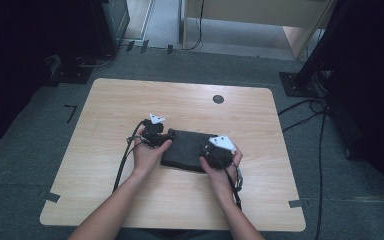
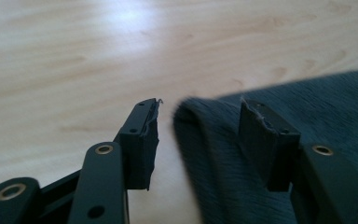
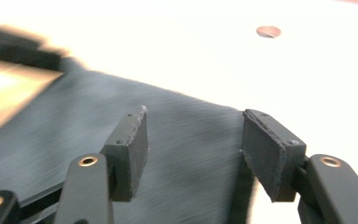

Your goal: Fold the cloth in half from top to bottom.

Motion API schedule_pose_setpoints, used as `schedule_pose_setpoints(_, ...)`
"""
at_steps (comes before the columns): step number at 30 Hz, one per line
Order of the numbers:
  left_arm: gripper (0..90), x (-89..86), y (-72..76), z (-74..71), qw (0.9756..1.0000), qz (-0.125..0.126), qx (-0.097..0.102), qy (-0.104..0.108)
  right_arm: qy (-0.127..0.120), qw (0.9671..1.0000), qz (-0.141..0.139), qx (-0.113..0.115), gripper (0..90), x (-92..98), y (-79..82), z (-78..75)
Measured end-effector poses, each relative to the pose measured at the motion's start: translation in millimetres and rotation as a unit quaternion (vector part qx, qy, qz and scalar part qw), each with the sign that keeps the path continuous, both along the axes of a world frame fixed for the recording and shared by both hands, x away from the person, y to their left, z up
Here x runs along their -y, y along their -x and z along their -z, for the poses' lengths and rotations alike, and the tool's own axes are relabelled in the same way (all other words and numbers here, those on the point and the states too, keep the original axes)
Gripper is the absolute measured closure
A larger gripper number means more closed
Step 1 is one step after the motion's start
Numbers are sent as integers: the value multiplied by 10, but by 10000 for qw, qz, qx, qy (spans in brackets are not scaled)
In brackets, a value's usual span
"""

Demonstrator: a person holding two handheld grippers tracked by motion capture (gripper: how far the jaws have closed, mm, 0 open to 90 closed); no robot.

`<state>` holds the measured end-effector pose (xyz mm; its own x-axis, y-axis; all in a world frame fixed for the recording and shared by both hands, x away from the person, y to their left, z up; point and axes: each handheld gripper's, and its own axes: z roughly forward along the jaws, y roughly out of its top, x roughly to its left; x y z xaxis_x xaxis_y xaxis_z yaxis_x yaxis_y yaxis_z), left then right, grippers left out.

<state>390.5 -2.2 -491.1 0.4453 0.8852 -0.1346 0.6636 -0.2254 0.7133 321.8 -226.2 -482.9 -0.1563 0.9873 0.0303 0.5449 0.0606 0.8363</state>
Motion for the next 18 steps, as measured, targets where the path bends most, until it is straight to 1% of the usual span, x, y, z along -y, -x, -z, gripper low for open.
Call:
schedule_pose_setpoints(2,481,55,58,61,9994,48,-8,-339,-320,9991,194,-184,491,149,-150,17)
schedule_pose_setpoints(3,513,63,83,96,9991,145,-7,-399,-390,9985,256,-293,493,212,-231,42)
schedule_pose_setpoints(4,589,55,103,124,9989,247,4,-390,-453,9978,195,-440,498,249,-307,76)
schedule_pose_setpoints(5,655,37,113,139,9989,307,18,-361,-577,9963,73,-635,521,262,-372,117)
schedule_pose_setpoints(6,698,20,119,142,9989,321,24,-332,-588,9952,18,-779,547,260,-414,156)
schedule_pose_setpoints(7,733,8,122,142,9990,326,20,-318,-495,9954,47,-825,582,247,-430,182)
schedule_pose_setpoints(8,758,-7,125,140,9989,327,11,-329,-397,9959,55,-813,630,235,-435,200)
schedule_pose_setpoints(9,772,-25,127,140,9991,288,-4,-303,-251,9963,145,-807,656,227,-430,213)
schedule_pose_setpoints(10,775,-52,127,144,9994,260,-64,-218,-259,9963,227,-793,690,236,-425,234)
schedule_pose_setpoints(11,775,-87,131,151,9996,218,-100,-127,-296,9955,269,-853,684,247,-428,266)
schedule_pose_setpoints(13,752,-117,144,158,9998,187,-95,-26,-443,9951,295,-828,624,290,-433,300)
schedule_pose_setpoints(14,706,-138,164,151,9998,179,-19,-64,-497,9950,309,-804,597,310,-429,295)
schedule_pose_setpoints(15,627,-157,185,139,9998,175,36,-94,-524,9959,327,-659,559,330,-396,265)
schedule_pose_setpoints(16,588,-196,216,121,9997,203,118,3,-455,9970,395,-486,540,331,-354,230)
schedule_pose_setpoints(17,556,-240,247,98,9995,248,144,126,-276,9984,437,-235,508,320,-291,175)
schedule_pose_setpoints(18,517,-274,275,79,9994,248,169,188,-156,9991,390,-58,471,293,-232,118)
